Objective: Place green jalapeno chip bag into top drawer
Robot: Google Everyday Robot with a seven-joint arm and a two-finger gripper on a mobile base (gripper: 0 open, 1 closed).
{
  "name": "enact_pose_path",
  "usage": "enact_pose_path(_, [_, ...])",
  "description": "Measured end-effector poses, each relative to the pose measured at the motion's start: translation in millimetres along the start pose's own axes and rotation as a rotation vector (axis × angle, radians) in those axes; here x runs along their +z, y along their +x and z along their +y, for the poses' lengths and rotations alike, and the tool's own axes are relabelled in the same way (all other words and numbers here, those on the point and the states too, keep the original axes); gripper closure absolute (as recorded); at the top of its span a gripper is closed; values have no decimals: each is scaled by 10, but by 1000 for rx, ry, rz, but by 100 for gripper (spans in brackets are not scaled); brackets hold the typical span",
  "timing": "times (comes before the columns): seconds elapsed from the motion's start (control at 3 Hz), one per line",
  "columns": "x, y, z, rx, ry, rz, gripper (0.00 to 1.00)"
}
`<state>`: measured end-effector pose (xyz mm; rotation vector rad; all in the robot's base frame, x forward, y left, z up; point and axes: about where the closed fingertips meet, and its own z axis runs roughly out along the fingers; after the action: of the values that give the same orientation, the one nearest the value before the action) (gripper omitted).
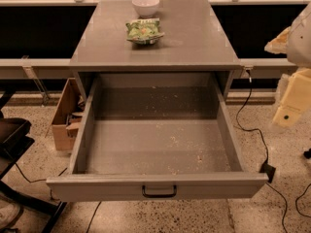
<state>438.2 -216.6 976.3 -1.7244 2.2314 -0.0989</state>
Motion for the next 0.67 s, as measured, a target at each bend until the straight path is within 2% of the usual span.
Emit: enact_pose_path(0.67, [-35,21,3,5,16,-22,0])
